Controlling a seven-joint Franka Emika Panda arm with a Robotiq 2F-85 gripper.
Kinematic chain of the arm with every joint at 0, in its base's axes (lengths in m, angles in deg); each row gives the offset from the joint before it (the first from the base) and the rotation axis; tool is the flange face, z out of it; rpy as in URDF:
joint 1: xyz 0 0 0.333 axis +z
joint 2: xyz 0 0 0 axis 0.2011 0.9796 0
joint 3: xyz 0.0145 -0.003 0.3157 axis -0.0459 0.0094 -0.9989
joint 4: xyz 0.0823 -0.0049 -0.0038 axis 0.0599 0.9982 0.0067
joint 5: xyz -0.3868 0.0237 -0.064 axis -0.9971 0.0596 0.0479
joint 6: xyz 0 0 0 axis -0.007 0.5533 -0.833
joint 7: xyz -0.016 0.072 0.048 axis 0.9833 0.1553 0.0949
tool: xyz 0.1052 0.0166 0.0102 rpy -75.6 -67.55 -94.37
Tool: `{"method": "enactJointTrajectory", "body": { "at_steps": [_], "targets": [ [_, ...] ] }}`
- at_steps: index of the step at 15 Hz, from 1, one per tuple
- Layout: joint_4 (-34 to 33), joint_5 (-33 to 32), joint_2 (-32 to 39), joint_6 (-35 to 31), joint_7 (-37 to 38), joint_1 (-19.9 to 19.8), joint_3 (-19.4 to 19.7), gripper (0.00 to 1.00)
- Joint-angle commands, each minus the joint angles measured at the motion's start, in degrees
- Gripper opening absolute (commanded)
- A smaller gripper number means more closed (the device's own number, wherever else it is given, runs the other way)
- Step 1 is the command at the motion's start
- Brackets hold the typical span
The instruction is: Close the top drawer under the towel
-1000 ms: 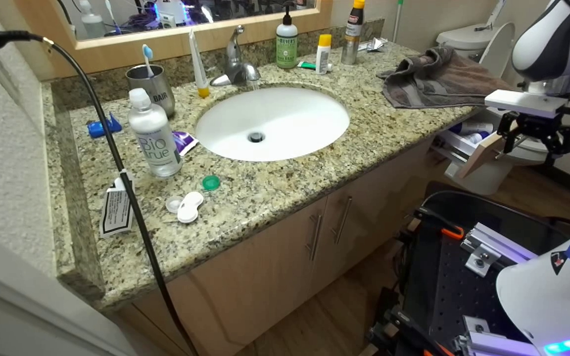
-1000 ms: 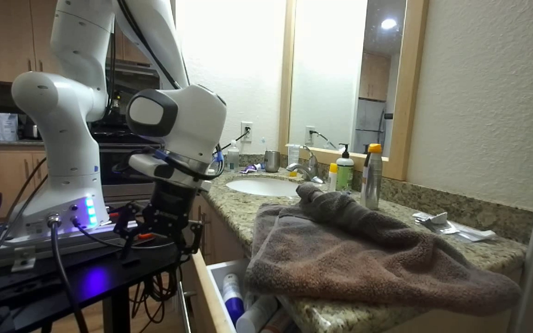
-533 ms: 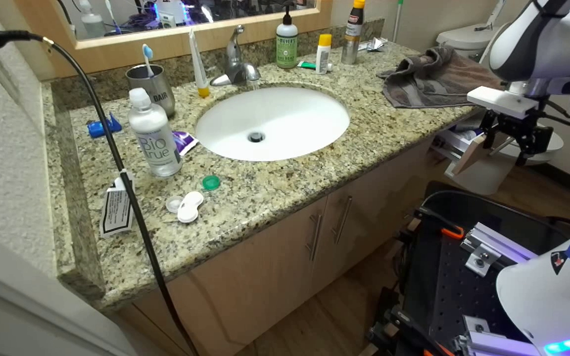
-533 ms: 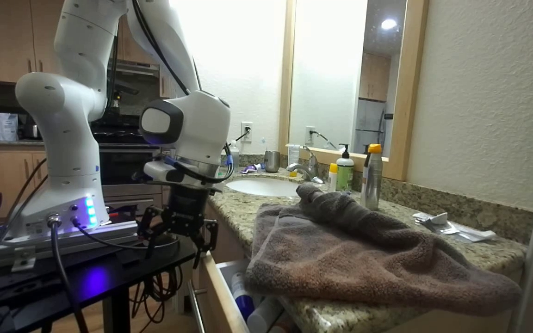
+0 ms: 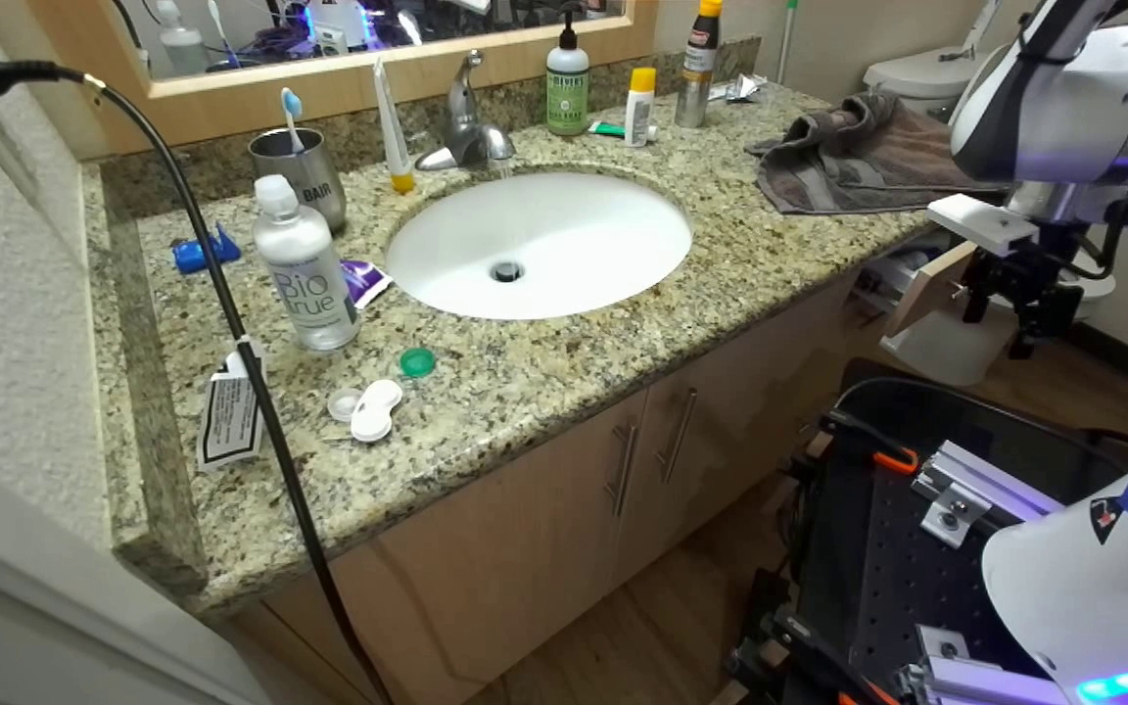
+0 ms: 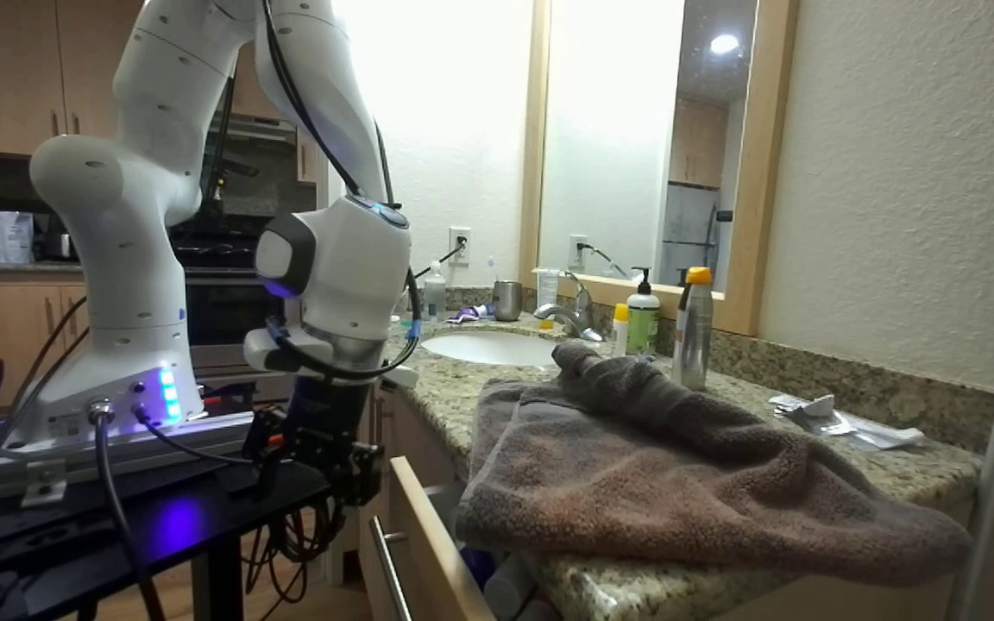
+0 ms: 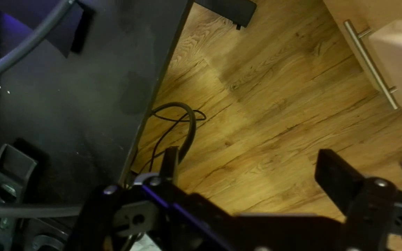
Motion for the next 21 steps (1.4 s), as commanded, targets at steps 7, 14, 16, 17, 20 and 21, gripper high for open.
{"method": "enactJointTrajectory", "body": {
  "at_steps": [7, 14, 16, 17, 20, 21],
  "targets": [
    [-6.3, 15.9, 4.7, 0.2, 22.8, 6.6, 0.6, 1.0],
    [-9.4, 15.0, 5.6, 0.9, 35.2, 8.0, 0.9, 1.0],
    [-9.8, 14.8, 5.3, 0.9, 36.7, 7.7, 0.7, 1.0],
    [-9.9, 14.8, 5.1, 1.0, 37.1, 7.5, 0.5, 1.0],
    [-9.1, 12.7, 2.1, 5.1, 30.0, 4.9, -1.1, 1.0],
    [-9.2, 13.8, 4.1, 1.9, 34.6, 7.3, 0.3, 1.0]
  ]
}}
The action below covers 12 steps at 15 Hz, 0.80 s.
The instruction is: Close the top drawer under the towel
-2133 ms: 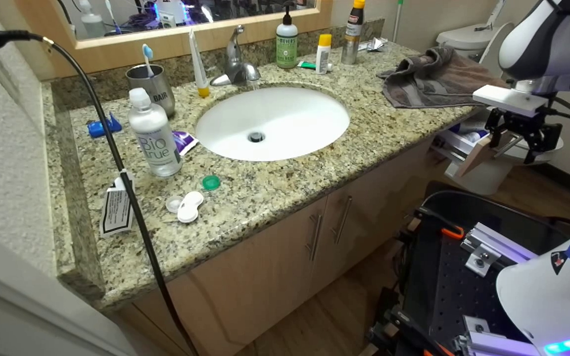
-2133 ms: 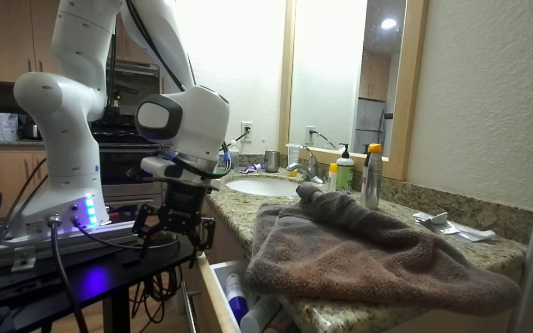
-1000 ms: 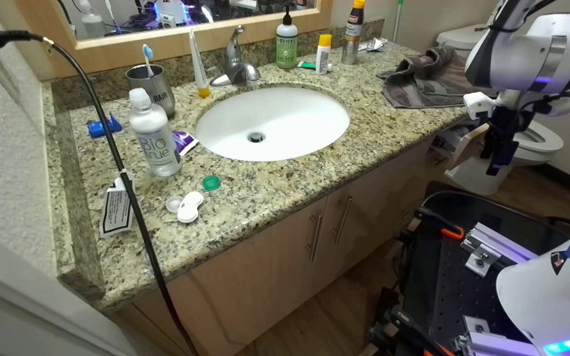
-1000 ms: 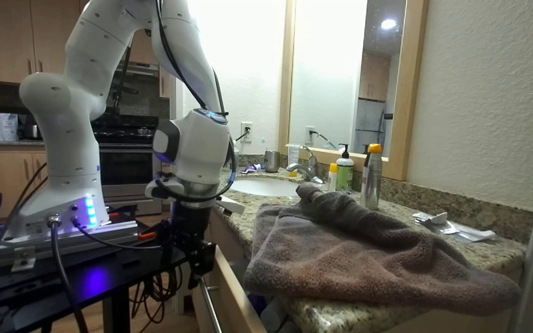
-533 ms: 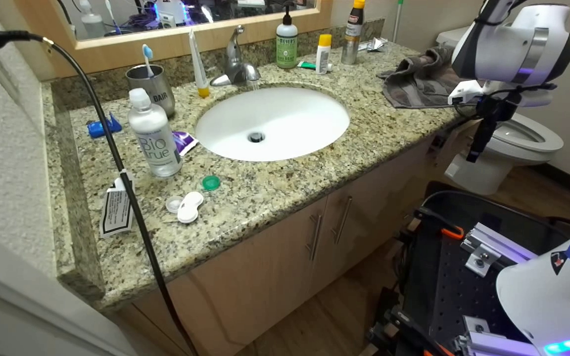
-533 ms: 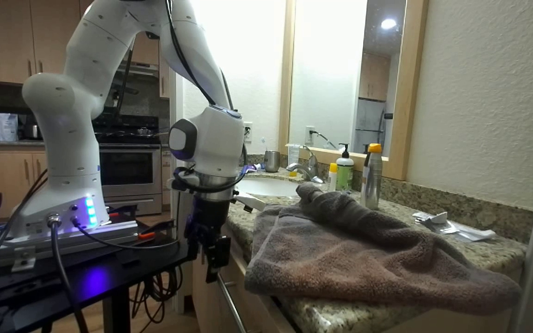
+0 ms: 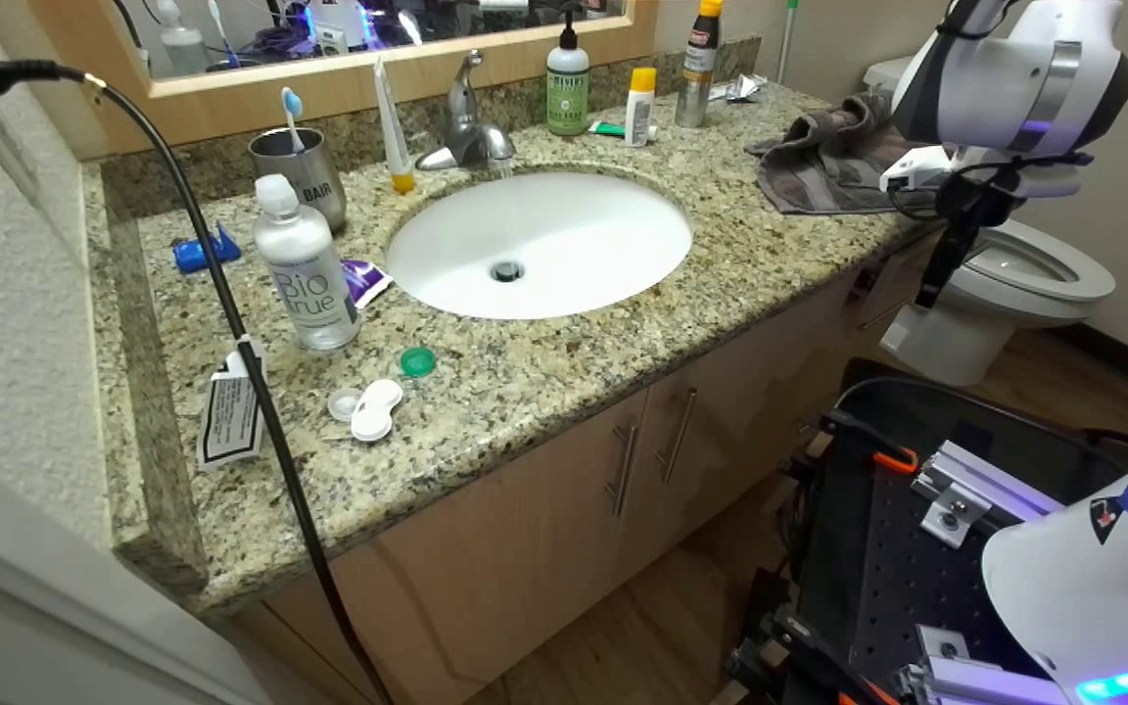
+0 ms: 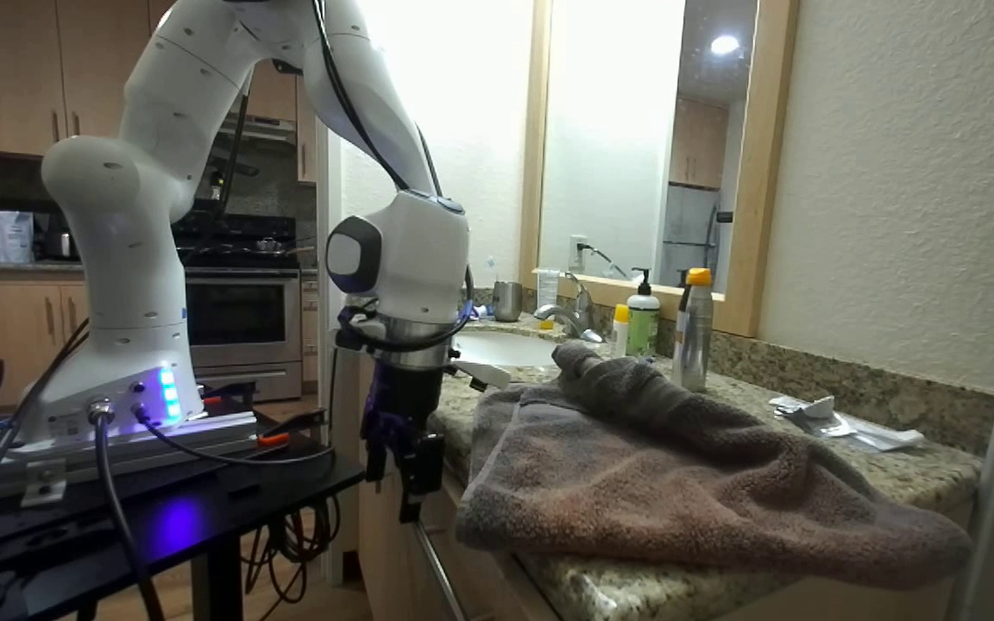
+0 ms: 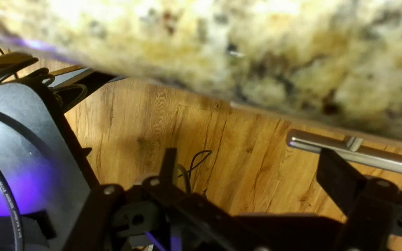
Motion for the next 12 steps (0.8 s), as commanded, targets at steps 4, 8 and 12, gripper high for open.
{"method": "enactJointTrajectory", "body": {
  "at_steps": [4, 8, 12],
  "targets": [
    [0.1, -1.2, 0.6, 0.0, 0.3, 0.9, 1.0, 1.0],
    [0.1, -5.7, 4.2, 0.8, 3.8, 3.6, 4.9, 1.0],
    [0.1, -6.3, 5.2, 0.5, 4.5, 4.2, 6.3, 1.0]
  ]
}}
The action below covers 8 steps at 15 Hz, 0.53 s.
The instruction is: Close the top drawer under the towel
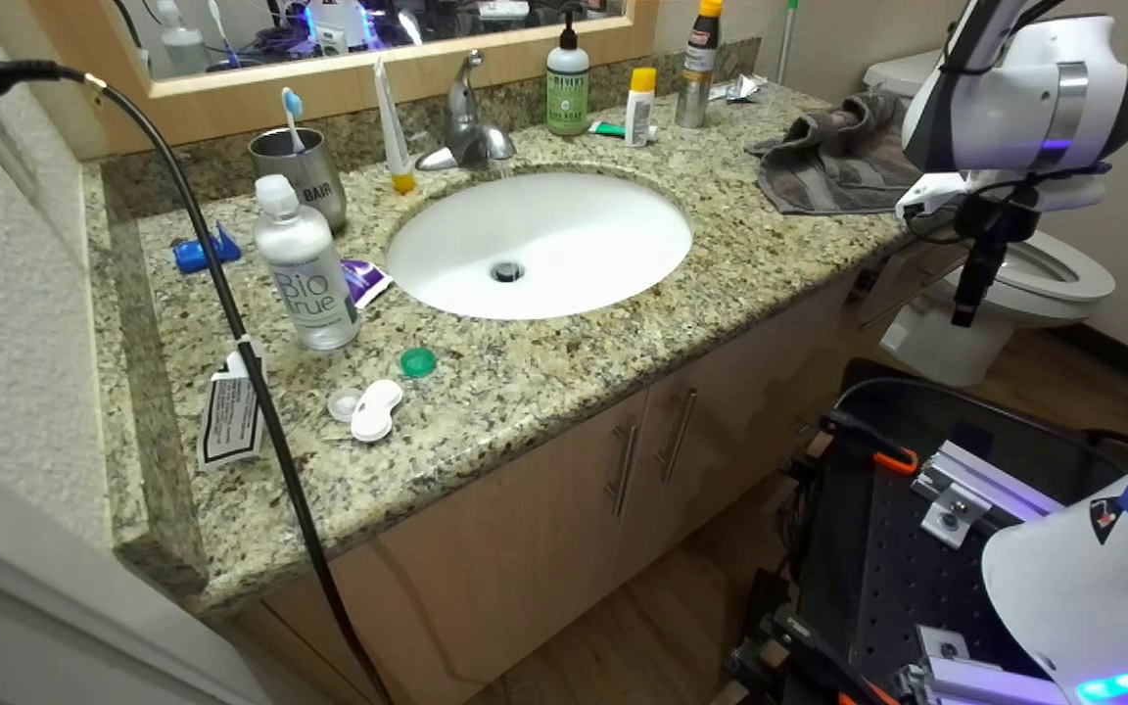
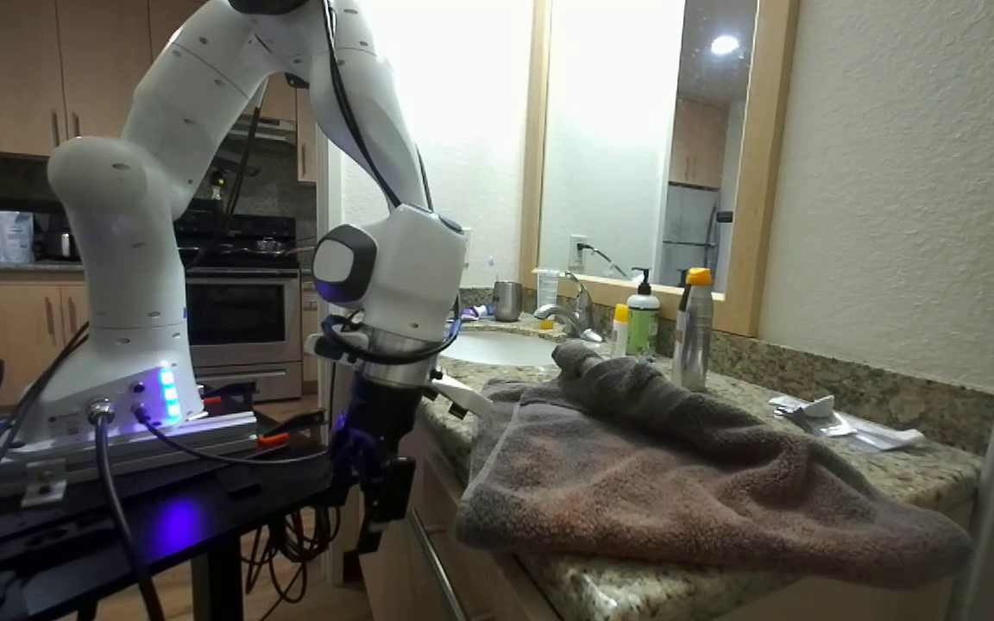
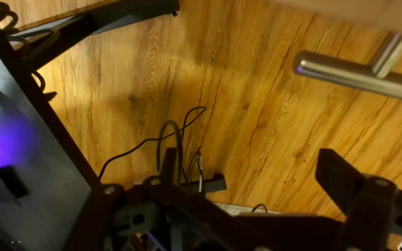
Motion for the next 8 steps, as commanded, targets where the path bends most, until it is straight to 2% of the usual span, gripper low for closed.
{"method": "enactJointTrajectory", "body": {
  "at_steps": [1, 3, 6, 8],
  "targets": [
    [-0.2, 0.3, 1.0, 0.3, 0.2, 1.0, 1.0, 1.0],
    [-0.2, 0.9, 1.8, 0.0, 0.8, 1.3, 0.7, 1.0],
    [-1.7, 5.5, 1.2, 0.9, 1.0, -1.1, -3.5, 1.0],
    [-1.7, 9.4, 0.7, -0.7, 0.7, -2.1, -6.2, 1.0]
  ]
}}
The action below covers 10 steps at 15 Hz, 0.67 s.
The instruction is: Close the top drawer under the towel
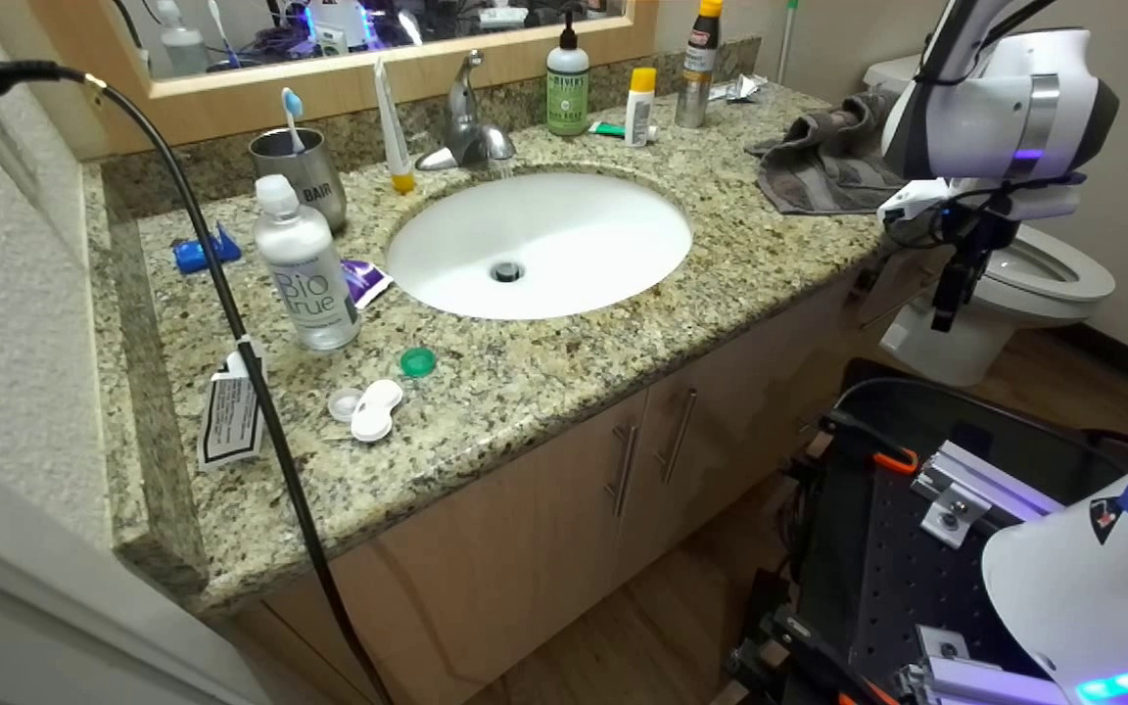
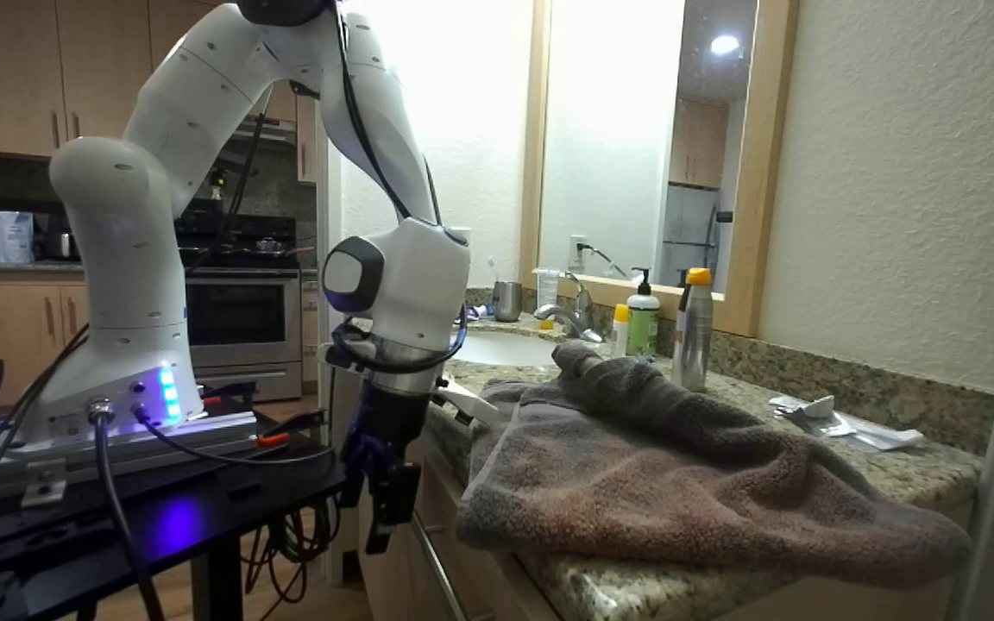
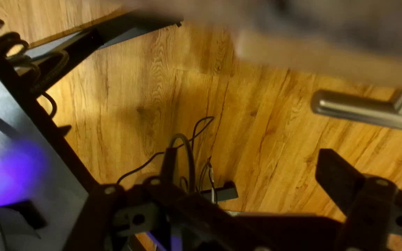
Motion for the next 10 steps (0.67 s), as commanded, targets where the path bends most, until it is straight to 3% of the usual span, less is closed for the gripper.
{"method": "enactJointTrajectory", "body": {
  "at_steps": [1, 7, 10],
  "targets": [
    [-1.0, 5.9, -1.0, -1.8, -0.2, -3.2, -5.1, 1.0],
    [-2.4, 17.9, -1.4, -9.5, -1.5, -8.4, -12.5, 1.0],
    [-3.4, 21.6, -1.7, -10.0, -1.6, -9.3, -13.4, 1.0]
  ]
}}
